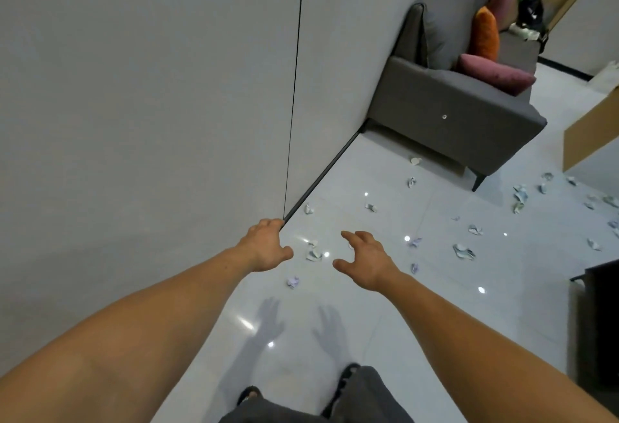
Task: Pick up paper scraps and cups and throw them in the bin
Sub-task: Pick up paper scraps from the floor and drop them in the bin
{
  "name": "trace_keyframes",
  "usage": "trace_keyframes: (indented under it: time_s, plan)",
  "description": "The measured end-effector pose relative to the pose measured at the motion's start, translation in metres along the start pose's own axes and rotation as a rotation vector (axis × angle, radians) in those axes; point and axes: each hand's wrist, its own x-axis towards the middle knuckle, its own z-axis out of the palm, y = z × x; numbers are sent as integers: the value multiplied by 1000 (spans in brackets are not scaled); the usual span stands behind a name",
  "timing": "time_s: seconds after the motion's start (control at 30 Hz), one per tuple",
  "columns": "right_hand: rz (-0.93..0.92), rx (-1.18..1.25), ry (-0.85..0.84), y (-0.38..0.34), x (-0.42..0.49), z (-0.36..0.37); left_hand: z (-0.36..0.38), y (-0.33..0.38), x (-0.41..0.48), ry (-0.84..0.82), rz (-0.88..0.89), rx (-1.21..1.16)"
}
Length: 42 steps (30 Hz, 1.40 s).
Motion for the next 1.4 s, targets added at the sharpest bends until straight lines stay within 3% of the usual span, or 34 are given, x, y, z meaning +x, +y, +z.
trace_keyframes:
  time_s: [0.17,0.33,0.53,0.67,1.07,1.27,1.4]
  plan:
    - [-28,-37,-94,25,81,-17,0,14,67,-51,-73,-59]
    - [-99,-91,-233,59,184,-20,13,21,143,-44,-255,-168]
    - [-140,-140,-375,115,317,10,85,12,232,-93,-443,-315]
    - [-135,-165,-421,153,405,77,166,-21,298,-118,-527,-431]
    - [-243,-405,-363,279,597,397,457,-154,495,-82,-567,-576]
    - [-300,-440,-285,304,622,463,513,-184,491,-13,-565,-710]
    - [-250,-311,-316,300,593,471,514,-187,484,46,-627,-833]
